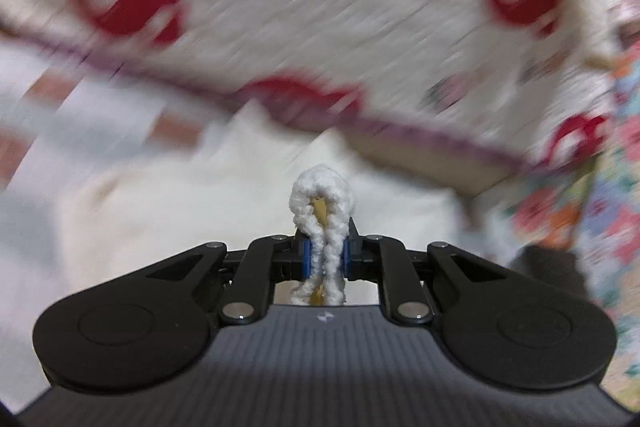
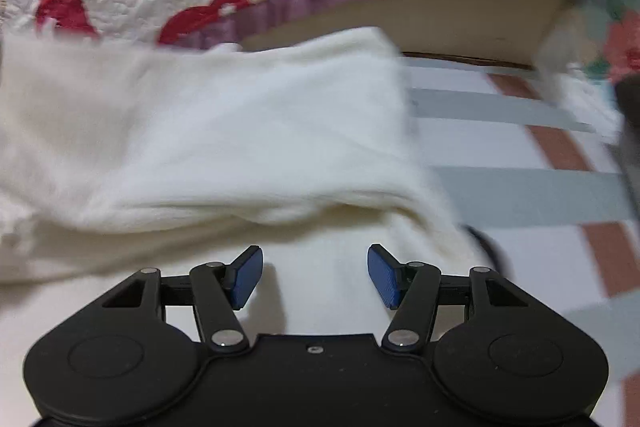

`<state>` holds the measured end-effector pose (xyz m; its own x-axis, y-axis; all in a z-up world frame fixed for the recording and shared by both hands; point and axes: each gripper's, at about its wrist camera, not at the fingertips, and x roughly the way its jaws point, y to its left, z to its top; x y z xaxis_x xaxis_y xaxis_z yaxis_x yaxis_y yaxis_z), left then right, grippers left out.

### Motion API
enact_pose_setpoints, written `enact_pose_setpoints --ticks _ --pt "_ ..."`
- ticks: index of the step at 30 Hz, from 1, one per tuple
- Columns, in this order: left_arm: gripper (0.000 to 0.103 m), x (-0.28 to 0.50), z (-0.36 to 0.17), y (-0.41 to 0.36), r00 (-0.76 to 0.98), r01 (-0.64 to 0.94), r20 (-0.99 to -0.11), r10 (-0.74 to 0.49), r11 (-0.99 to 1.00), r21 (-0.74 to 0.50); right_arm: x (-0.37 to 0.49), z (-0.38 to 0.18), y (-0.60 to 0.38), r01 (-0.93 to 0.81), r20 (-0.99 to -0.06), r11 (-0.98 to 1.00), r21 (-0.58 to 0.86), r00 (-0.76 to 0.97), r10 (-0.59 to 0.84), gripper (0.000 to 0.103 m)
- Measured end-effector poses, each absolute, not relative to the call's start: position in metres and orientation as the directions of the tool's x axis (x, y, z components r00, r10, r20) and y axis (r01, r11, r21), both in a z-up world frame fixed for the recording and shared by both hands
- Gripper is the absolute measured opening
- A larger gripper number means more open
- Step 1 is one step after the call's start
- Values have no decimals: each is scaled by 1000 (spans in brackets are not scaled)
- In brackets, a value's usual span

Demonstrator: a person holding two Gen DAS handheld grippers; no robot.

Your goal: Fold clothes

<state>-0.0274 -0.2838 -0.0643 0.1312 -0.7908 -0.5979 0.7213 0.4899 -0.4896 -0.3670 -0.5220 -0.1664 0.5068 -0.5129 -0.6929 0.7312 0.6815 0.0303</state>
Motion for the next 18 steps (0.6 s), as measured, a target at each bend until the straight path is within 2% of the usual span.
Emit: enact_pose_setpoints --ticks 4,6,8,9,11,12,13,15,18 --pt "13 -17 -111 -274 136 653 -668 -732 573 -495 -379 -160 -515 660 -649 704 -262 419 -635 39" --pt "13 -18 -114 -274 147 667 -669 -729 572 -477 -373 -163 -521 599 -638 717 -357 405 -655 39" --pt "13 -21 -109 -275 155 690 -654 -740 555 -464 -367 -166 -532 574 -642 730 -371 409 -648 44" --pt "13 -22 -107 -276 154 696 -646 -747 546 -465 -363 -167 -538 567 -648 740 -361 419 -637 47" --pt "13 -24 -104 -277 149 699 -639 -755 537 -472 -359 -168 -552 577 -660 755 -311 441 -609 44" --pt "13 -26 -105 -277 153 705 -643 -751 539 -462 -360 -165 -561 609 -666 753 -250 456 -590 32" --pt "13 -27 -106 -278 157 710 -646 -747 540 -452 -361 -162 -571 639 -671 747 -187 472 -572 14" --pt "13 -31 -110 -278 170 721 -665 -727 552 -419 -370 -159 -591 716 -673 698 -24 504 -541 12" --pt "14 -34 -125 -277 161 717 -702 -694 571 -400 -390 -159 -608 781 -663 617 94 511 -546 10"
